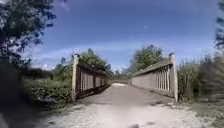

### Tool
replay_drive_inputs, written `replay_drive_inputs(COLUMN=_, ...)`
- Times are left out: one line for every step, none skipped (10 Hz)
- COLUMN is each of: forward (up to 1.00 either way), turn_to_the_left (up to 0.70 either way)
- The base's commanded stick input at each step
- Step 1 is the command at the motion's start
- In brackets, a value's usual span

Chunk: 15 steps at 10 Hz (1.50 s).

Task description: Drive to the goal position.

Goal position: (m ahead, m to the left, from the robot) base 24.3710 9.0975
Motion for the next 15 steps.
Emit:
replay_drive_inputs(forward=0.50, turn_to_the_left=0.00)
replay_drive_inputs(forward=0.50, turn_to_the_left=0.00)
replay_drive_inputs(forward=0.50, turn_to_the_left=0.00)
replay_drive_inputs(forward=0.50, turn_to_the_left=0.00)
replay_drive_inputs(forward=0.50, turn_to_the_left=0.00)
replay_drive_inputs(forward=0.50, turn_to_the_left=0.00)
replay_drive_inputs(forward=0.50, turn_to_the_left=0.00)
replay_drive_inputs(forward=0.50, turn_to_the_left=0.00)
replay_drive_inputs(forward=0.50, turn_to_the_left=0.00)
replay_drive_inputs(forward=0.50, turn_to_the_left=0.00)
replay_drive_inputs(forward=0.50, turn_to_the_left=0.00)
replay_drive_inputs(forward=0.50, turn_to_the_left=0.00)
replay_drive_inputs(forward=0.50, turn_to_the_left=0.00)
replay_drive_inputs(forward=0.50, turn_to_the_left=0.00)
replay_drive_inputs(forward=0.50, turn_to_the_left=0.00)
